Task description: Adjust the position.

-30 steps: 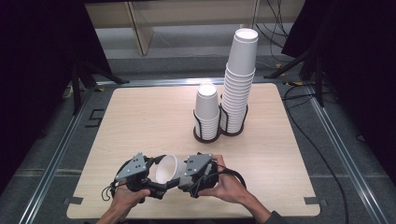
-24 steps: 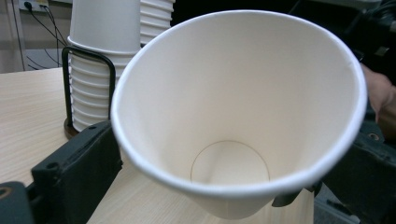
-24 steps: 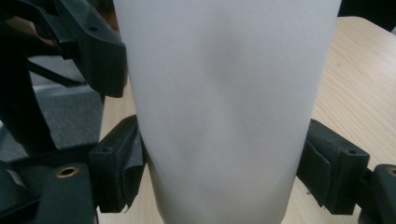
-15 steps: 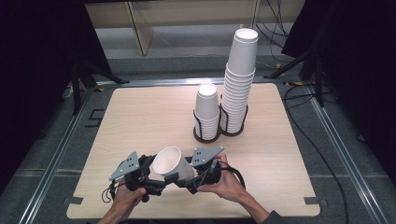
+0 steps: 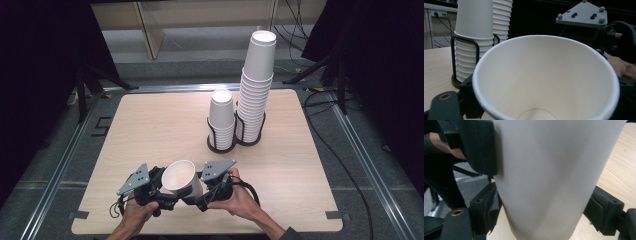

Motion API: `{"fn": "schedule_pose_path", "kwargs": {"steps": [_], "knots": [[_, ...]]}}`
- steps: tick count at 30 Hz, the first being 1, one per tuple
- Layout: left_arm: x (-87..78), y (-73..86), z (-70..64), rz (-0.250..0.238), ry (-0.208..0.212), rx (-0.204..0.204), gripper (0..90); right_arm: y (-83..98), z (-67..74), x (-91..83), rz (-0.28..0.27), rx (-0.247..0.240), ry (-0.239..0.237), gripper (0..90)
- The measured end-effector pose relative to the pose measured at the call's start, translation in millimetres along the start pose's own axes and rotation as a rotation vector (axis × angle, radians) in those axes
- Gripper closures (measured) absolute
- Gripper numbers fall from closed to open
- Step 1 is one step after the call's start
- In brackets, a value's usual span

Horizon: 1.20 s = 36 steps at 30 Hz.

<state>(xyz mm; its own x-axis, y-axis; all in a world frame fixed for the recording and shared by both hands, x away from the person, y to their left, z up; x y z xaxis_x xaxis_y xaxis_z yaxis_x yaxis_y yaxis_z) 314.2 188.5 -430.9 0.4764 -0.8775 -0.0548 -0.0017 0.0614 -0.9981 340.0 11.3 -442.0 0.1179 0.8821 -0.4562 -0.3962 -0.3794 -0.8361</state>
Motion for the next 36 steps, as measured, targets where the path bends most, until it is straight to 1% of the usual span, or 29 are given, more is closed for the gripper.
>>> {"fn": "schedule_pose_path", "kwargs": {"steps": [1, 2, 3, 4, 5, 6, 8, 9, 10, 11, 12, 13, 14, 15, 16, 18, 19, 20, 22, 23, 25, 26, 28, 29, 30, 31, 33, 35, 36], "knots": [[-0.2, -0.2, -0.1, 0.001, 0.001, 0.004, 14.1, 0.6, 0.3, 0.3, -0.001, 0.007, -0.005, 21.2], [-0.4, -0.6, -0.1, -0.001, -0.008, 0.007, 14.2, 1.6, 0.9, 0.4, 0.006, 0.026, -0.018, 20.9], [-1.1, -1.3, 0.9, 0.002, -0.019, 0.016, 14.4, 2.0, 0.2, -0.1, 0.008, 0.018, -0.017, 20.0], [-1.9, -1.7, 2.2, 0.000, -0.025, 0.016, 14.5, 3.1, -0.4, -1.2, 0.020, 0.013, -0.006, 18.6], [-2.7, -2.0, 3.0, -0.002, -0.033, 0.010, 14.5, 4.2, -0.9, -1.8, 0.027, 0.018, 0.001, 17.6], [-4.0, -2.3, 5.3, -0.004, -0.046, 0.011, 14.5, 4.8, -2.1, -2.2, 0.021, 0.017, 0.007, 17.7], [-6.3, -1.9, 8.8, 0.011, -0.071, 0.017, 14.6, 6.9, -5.5, -4.7, 0.017, 0.033, 0.013, 17.6], [-7.4, -1.5, 10.6, 0.021, -0.089, 0.018, 14.5, 7.8, -7.3, -7.3, 0.026, 0.040, 0.023, 17.6], [-8.4, -0.6, 13.4, 0.027, -0.107, 0.031, 14.5, 8.7, -9.9, -9.8, 0.026, 0.039, 0.039, 17.7], [-8.4, -0.6, 13.4, 0.027, -0.107, 0.031, 14.5, 9.9, -12.9, -13.4, 0.022, 0.044, 0.056, 17.8], [-9.8, 0.6, 15.5, 0.044, -0.130, 0.033, 14.5, 9.9, -12.9, -13.4, 0.022, 0.044, 0.056, 17.8], [-11.0, 2.0, 19.3, 0.060, -0.158, 0.032, 14.4, 12.3, -18.4, -19.1, 0.015, 0.054, 0.085, 18.4], [-11.0, 2.0, 19.3, 0.060, -0.158, 0.032, 14.4, 12.3, -18.4, -19.1, 0.015, 0.054, 0.085, 18.4], [-12.1, 3.2, 22.4, 0.058, -0.165, 0.031, 14.4, 14.9, -23.4, -25.3, 0.014, 0.065, 0.111, 19.4], [-12.1, 3.2, 22.4, 0.058, -0.165, 0.031, 14.3, 15.6, -24.9, -27.8, 0.009, 0.071, 0.121, 20.1], [-13.9, 5.0, 26.3, 0.088, -0.197, 0.048, 14.4, 17.1, -29.0, -34.1, -0.004, 0.087, 0.139, 20.2], [-13.4, 6.2, 28.2, 0.084, -0.208, 0.053, 14.3, 18.0, -30.4, -36.9, -0.006, 0.099, 0.147, 20.2], [-15.1, 6.7, 29.5, 0.108, -0.221, 0.062, 14.4, 19.0, -32.3, -40.0, -0.010, 0.101, 0.155, 20.2], [-15.6, 7.1, 30.4, 0.113, -0.229, 0.063, 14.4, 20.8, -33.9, -44.0, -0.012, 0.112, 0.167, 20.2], [-15.4, 8.5, 33.7, 0.102, -0.243, 0.067, 14.4, 22.2, -35.9, -46.5, -0.018, 0.116, 0.182, 20.2], [-17.8, 9.7, 36.7, 0.129, -0.266, 0.071, 14.4, 24.6, -38.9, -50.3, -0.024, 0.129, 0.194, 20.2], [-18.2, 10.1, 37.5, 0.130, -0.273, 0.065, 14.4, 25.8, -39.9, -52.2, -0.024, 0.136, 0.196, 20.2], [-18.4, 11.1, 40.3, 0.123, -0.281, 0.065, 14.4, 26.6, -41.0, -53.5, -0.028, 0.140, 0.202, 20.2], [-19.1, 12.3, 42.9, 0.121, -0.293, 0.069, 14.4, 28.6, -43.2, -57.3, -0.039, 0.154, 0.211, 20.6], [-19.1, 12.3, 42.9, 0.121, -0.293, 0.069, 14.4, 28.6, -43.2, -57.3, -0.039, 0.154, 0.211, 20.6], [-20.8, 12.7, 43.9, 0.137, -0.302, 0.064, 14.4, 30.2, -44.7, -61.3, -0.044, 0.163, 0.219, 20.7], [-21.8, 13.4, 46.6, 0.141, -0.316, 0.063, 14.4, 31.6, -46.5, -63.3, -0.050, 0.158, 0.229, 20.6], [-21.6, 14.6, 49.0, 0.133, -0.323, 0.066, 14.4, 33.5, -46.8, -65.3, -0.045, 0.171, 0.232, 20.5], [-22.9, 15.2, 50.1, 0.149, -0.332, 0.068, 14.4, 34.1, -47.1, -66.2, -0.046, 0.176, 0.230, 20.5]]}}
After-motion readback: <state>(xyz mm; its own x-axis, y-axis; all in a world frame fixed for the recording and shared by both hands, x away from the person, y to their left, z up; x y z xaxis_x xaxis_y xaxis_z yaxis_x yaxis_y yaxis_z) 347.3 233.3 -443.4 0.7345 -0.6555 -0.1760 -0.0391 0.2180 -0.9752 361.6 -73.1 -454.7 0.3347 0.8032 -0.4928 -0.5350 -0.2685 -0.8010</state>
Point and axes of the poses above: each handheld gripper's, and its own axes: x roughly forward along the jaws, y roughly out of its underside, z roughly to its left, the point moved 3 cm from there along x, roughly forward along the jaws, and after that the axes turned 14 degrees about x, right-handed, at the moved point
